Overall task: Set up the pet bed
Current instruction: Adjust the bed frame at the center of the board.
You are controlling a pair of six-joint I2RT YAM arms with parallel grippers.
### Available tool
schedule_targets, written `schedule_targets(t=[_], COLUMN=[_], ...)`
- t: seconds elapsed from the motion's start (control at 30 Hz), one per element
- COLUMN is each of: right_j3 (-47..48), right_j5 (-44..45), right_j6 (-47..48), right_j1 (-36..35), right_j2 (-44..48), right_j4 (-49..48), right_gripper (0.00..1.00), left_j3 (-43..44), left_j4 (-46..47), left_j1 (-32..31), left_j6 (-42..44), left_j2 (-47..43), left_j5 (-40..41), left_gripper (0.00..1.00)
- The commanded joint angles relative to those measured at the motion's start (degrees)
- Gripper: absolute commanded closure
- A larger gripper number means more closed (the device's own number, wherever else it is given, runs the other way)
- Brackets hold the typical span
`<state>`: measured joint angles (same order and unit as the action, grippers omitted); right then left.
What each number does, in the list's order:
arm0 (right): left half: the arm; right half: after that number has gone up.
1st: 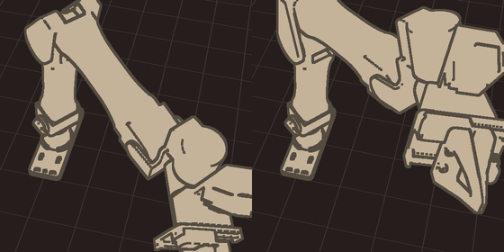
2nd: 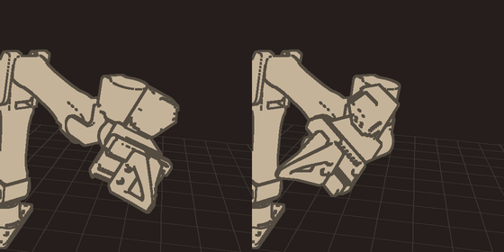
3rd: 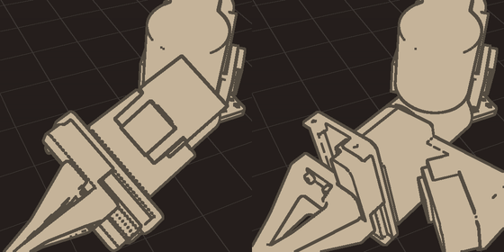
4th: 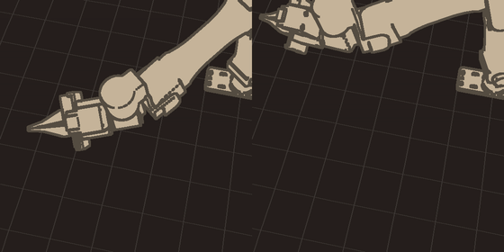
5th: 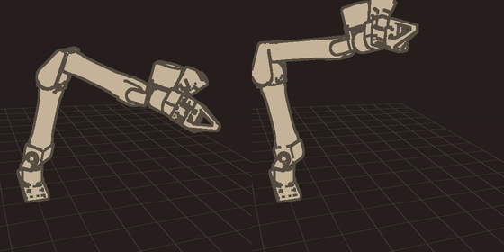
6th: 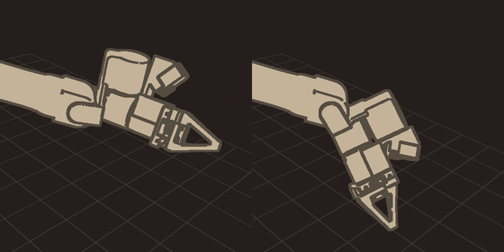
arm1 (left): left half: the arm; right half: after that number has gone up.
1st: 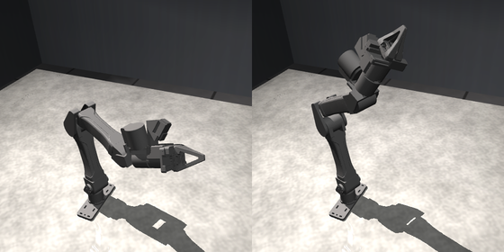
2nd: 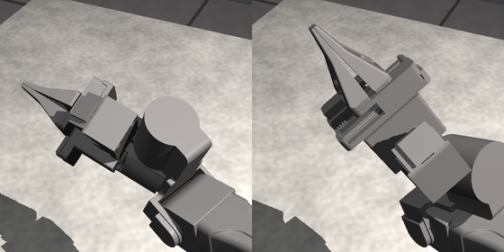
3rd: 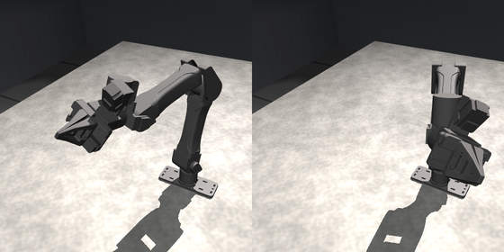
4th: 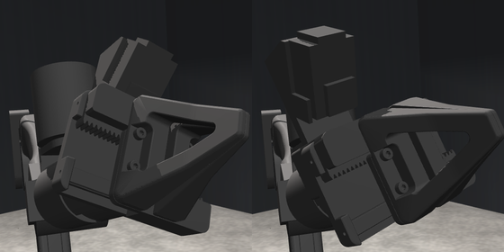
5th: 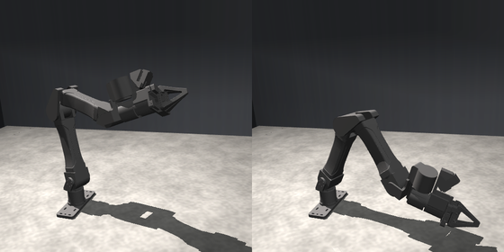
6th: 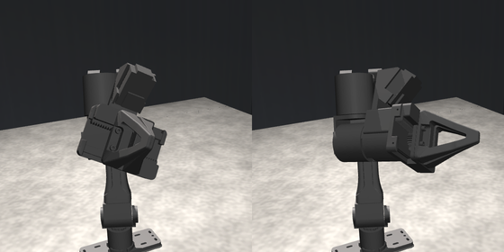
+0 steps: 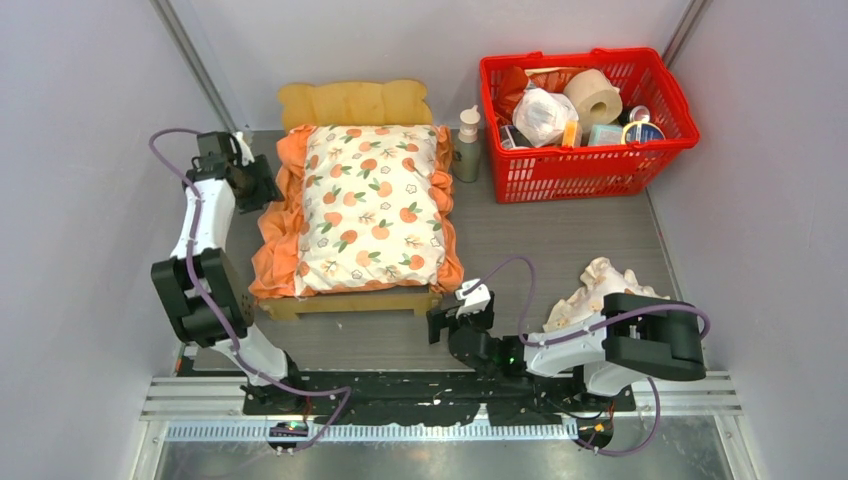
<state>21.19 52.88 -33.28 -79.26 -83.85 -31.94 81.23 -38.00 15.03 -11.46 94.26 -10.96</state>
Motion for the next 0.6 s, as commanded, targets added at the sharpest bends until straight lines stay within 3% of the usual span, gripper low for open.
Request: schedule_targets(t=[0.0,0.43,0.5,0.57], right_j3=[-0.99,-2.08,-2.63,-3.13], right_j5=[-0.13,-1.80,-1.29,-0.99], right_j6=[-0.91,-0.14,-0.22,-0.17], right_j1=[0.16,0.16,0.16,0.16], right_j2=[2.21,6.40,7.47,8.40], right_j4=[-4.10,-4.25,-4.03,-3.90], right_gripper=[0.02,0.02,0.02,0.02], left_j3=[1.77,7.10,6.80,6.16], left_j4=[-0.26,-5.58,-6.00,-6.33], left_j1=[0.02,-0.95,-1.18,-1.23], left_j6=[1.27,-0.68,-0.93,-0.87], left_j2=[2.73,12.62,13.28,13.15], left_j5=[-4.33,3.06,3.24,3.40], left_gripper=[0.43,0.50,0.57,0.70])
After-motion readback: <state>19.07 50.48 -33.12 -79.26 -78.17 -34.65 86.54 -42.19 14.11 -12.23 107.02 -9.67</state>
